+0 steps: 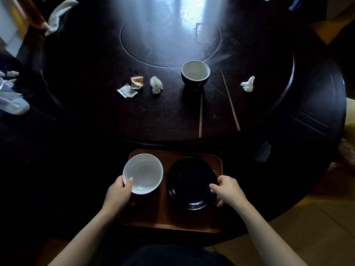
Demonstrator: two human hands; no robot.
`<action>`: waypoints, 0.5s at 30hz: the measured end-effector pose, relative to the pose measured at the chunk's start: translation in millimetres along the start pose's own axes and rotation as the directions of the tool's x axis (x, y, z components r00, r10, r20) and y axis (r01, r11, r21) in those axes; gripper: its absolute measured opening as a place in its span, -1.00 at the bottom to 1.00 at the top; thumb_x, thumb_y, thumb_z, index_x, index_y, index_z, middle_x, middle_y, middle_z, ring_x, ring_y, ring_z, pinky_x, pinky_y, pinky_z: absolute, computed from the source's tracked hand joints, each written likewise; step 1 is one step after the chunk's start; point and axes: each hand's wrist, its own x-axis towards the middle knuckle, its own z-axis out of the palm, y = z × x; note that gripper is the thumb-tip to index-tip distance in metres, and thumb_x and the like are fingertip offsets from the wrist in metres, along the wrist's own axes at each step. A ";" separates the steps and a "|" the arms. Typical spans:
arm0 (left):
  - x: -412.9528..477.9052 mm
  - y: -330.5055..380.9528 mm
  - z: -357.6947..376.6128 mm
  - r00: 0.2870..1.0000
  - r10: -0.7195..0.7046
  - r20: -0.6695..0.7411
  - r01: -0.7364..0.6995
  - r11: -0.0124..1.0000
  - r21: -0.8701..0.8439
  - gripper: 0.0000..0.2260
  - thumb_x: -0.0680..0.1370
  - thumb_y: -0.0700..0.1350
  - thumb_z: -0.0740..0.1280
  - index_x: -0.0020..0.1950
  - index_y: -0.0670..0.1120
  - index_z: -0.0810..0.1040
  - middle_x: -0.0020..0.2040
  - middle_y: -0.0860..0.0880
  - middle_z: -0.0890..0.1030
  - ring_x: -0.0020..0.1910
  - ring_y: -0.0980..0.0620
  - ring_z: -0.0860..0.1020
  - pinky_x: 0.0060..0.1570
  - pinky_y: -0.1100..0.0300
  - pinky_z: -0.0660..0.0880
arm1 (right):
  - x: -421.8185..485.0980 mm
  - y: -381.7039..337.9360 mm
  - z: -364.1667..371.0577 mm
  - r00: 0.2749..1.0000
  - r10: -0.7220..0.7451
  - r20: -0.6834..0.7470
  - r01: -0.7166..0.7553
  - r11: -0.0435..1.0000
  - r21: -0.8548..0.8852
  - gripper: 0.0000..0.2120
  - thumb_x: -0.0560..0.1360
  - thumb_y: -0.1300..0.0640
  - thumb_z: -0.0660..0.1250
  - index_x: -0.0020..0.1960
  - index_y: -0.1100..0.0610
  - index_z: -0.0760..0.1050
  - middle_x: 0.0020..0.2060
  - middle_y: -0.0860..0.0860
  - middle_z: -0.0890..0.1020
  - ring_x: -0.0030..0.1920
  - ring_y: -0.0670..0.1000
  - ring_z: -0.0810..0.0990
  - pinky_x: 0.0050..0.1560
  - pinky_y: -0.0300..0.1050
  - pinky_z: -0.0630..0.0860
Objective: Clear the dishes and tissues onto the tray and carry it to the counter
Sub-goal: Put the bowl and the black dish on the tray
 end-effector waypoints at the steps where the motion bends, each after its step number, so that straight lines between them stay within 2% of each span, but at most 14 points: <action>1: 0.9 0.0 -2.7 1.000 -0.006 0.009 0.006 1.000 0.025 -0.79 0.58 -0.08 0.17 0.03 -0.20 0.49 -0.06 -0.20 0.56 -0.35 -0.07 0.54 -0.40 0.06 0.56 | -0.1 0.8 0.1 1.000 -0.001 0.007 0.001 1.000 -0.012 -0.84 0.49 0.10 0.24 -0.24 0.09 0.37 -0.49 0.01 0.59 -0.55 -0.02 0.60 -0.49 -0.25 0.47; 3: 2.2 2.7 -10.2 1.000 0.001 0.005 -0.002 0.992 0.124 -0.77 0.57 -0.06 0.17 -0.08 -0.20 0.51 -0.12 -0.22 0.58 -0.34 -0.10 0.55 -0.40 0.06 0.55 | 0.3 1.9 -2.6 1.000 0.002 0.027 -0.001 0.999 -0.053 -0.84 0.50 0.04 0.25 -0.20 0.10 0.40 -0.49 0.04 0.62 -0.51 0.00 0.62 -0.41 -0.18 0.56; 5: 3.4 11.8 -19.9 0.994 0.084 -0.068 -0.053 0.929 0.366 -0.73 0.56 -0.01 0.16 -0.11 -0.17 0.53 -0.17 -0.21 0.62 -0.27 -0.18 0.59 -0.28 0.05 0.55 | 0.9 -1.1 -13.6 1.000 -0.004 -0.024 0.001 0.993 -0.115 -0.77 0.49 -0.05 0.25 -0.18 0.10 0.45 -0.43 0.06 0.66 -0.45 0.01 0.65 -0.30 -0.10 0.61; 6: 3.8 18.5 -24.1 0.980 0.154 -0.123 -0.077 0.874 0.479 -0.73 0.55 0.01 0.16 -0.07 -0.15 0.54 -0.15 -0.22 0.63 -0.19 -0.23 0.60 -0.23 0.09 0.50 | 2.2 -5.2 -22.7 0.994 -0.028 -0.106 0.011 0.988 -0.151 -0.74 0.48 -0.09 0.25 -0.18 0.10 0.48 -0.37 0.08 0.68 -0.38 0.06 0.67 -0.24 -0.07 0.61; 8: 6.0 40.9 -28.5 0.937 0.282 -0.205 -0.130 0.828 0.546 -0.72 0.56 0.00 0.17 0.02 -0.15 0.56 -0.10 -0.22 0.64 -0.10 -0.26 0.58 -0.23 0.11 0.39 | 7.2 -17.9 -47.0 0.936 -0.116 -0.332 0.052 0.979 -0.195 -0.74 0.48 -0.09 0.27 -0.13 0.11 0.53 -0.23 0.15 0.69 -0.17 0.19 0.66 -0.12 -0.03 0.55; 10: 15.4 71.7 -27.6 0.906 0.360 -0.225 -0.211 0.842 0.497 -0.71 0.56 0.01 0.17 0.06 -0.16 0.56 -0.10 -0.21 0.65 -0.09 -0.25 0.58 -0.23 0.11 0.39 | 18.5 -37.5 -75.1 0.838 -0.200 -0.508 0.123 0.976 -0.182 -0.76 0.51 -0.01 0.26 -0.06 0.17 0.54 -0.12 0.20 0.65 -0.05 0.25 0.60 -0.08 -0.01 0.50; 12: 34.9 103.4 -20.3 0.891 0.410 -0.193 -0.311 0.863 0.398 -0.69 0.55 0.05 0.17 0.07 -0.13 0.56 -0.12 -0.19 0.67 -0.07 -0.22 0.60 -0.15 0.07 0.49 | 39.1 -56.7 -99.1 0.774 -0.241 -0.585 0.168 0.970 -0.177 -0.75 0.52 0.03 0.24 0.04 0.20 0.52 -0.01 0.21 0.60 0.06 0.25 0.53 -0.02 0.01 0.46; 13: 45.6 120.4 -14.6 0.894 0.420 -0.158 -0.355 0.877 0.324 -0.68 0.54 0.08 0.18 0.07 -0.11 0.56 -0.14 -0.18 0.67 -0.10 -0.21 0.62 -0.13 0.02 0.55 | 53.1 -63.9 -108.3 0.767 -0.233 -0.598 0.158 0.972 -0.177 -0.72 0.52 0.03 0.24 0.10 0.21 0.50 0.06 0.21 0.57 0.12 0.24 0.48 0.03 0.03 0.45; 15: 66.4 157.9 2.2 0.908 0.414 -0.067 -0.404 0.906 0.122 -0.69 0.53 0.07 0.18 0.09 -0.10 0.54 -0.21 -0.12 0.65 -0.26 -0.15 0.61 -0.28 0.02 0.59 | 82.0 -75.3 -121.5 0.799 -0.156 -0.581 0.071 0.983 -0.167 -0.63 0.52 0.02 0.24 0.21 0.24 0.42 0.19 0.22 0.48 0.23 0.23 0.39 0.14 0.09 0.41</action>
